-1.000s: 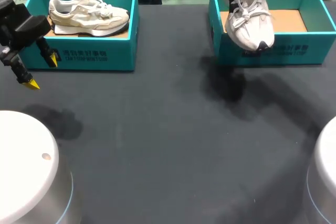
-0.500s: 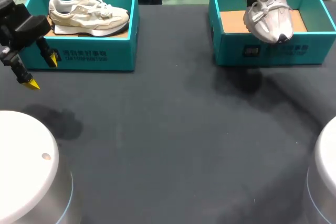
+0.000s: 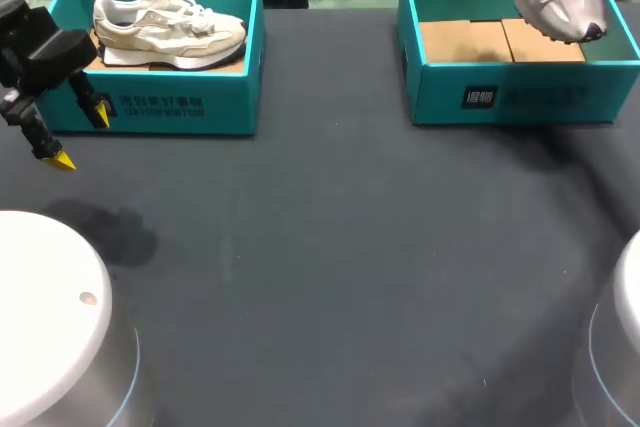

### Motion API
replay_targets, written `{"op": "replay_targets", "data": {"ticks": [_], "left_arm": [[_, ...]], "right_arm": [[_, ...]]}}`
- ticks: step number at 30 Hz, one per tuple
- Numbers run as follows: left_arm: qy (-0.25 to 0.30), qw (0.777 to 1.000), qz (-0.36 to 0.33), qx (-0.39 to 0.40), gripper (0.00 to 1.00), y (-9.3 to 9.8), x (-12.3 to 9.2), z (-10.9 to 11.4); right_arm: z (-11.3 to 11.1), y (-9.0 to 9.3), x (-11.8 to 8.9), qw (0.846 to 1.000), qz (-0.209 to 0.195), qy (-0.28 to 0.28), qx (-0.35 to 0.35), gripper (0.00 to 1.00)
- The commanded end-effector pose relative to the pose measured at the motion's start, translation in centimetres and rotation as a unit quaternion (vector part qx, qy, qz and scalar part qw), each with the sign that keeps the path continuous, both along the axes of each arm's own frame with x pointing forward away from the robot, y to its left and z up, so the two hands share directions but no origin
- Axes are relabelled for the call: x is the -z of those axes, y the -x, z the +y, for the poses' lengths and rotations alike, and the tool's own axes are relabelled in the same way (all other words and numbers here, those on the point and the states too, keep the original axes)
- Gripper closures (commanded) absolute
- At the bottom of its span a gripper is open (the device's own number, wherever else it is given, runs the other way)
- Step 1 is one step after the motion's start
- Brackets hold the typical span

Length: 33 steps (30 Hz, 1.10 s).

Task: Take the shoe out of the shoebox, open the shoe tongue, remove and reinsert the insole, then place the shoe into the shoebox

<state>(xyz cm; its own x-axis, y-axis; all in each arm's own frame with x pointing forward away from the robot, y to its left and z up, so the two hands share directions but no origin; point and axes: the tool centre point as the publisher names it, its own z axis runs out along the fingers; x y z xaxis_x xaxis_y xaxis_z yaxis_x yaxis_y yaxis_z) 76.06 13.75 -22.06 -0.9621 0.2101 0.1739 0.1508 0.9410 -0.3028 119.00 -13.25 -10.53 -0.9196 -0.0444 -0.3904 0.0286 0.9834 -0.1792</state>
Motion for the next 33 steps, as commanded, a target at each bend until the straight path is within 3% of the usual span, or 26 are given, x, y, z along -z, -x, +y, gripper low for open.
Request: {"op": "replay_targets", "data": {"ticks": [1, 9, 16, 19, 22, 26, 30, 33], "left_arm": [[-0.001, 1.000, -0.001, 0.001, 0.00, 0.1, 0.0, 0.0], [-0.001, 1.000, -0.001, 0.001, 0.00, 0.1, 0.0, 0.0], [-0.001, 1.000, -0.001, 0.001, 0.00, 0.1, 0.0, 0.0], [-0.001, 1.000, -0.001, 0.001, 0.00, 0.1, 0.0, 0.0], [-0.001, 1.000, -0.001, 0.001, 0.00, 0.1, 0.0, 0.0], [-0.001, 1.000, -0.001, 0.001, 0.00, 0.1, 0.0, 0.0], [-0.001, 1.000, -0.001, 0.001, 0.00, 0.1, 0.0, 0.0], [-0.001, 1.000, -0.001, 0.001, 0.00, 0.1, 0.0, 0.0]], "right_arm": [[-0.2, -1.2, 0.0, 1.000, 0.011, -0.003, -0.001, 1.00], [-0.2, -1.2, 0.0, 1.000, 0.011, -0.003, -0.001, 1.00], [-1.2, -3.4, -0.4, 0.999, 0.001, -0.023, 0.045, 1.00], [-1.7, -3.7, -0.5, 0.998, -0.005, -0.032, 0.057, 1.00], [-2.7, -3.7, -0.2, 0.992, -0.007, -0.048, 0.117, 1.00], [-4.9, -2.9, 0.4, 0.967, -0.025, -0.064, 0.246, 1.00], [-7.3, -1.3, 1.1, 0.921, -0.033, -0.073, 0.381, 1.00], [-8.5, 0.3, 1.5, 0.890, -0.045, -0.100, 0.443, 1.00]]}}
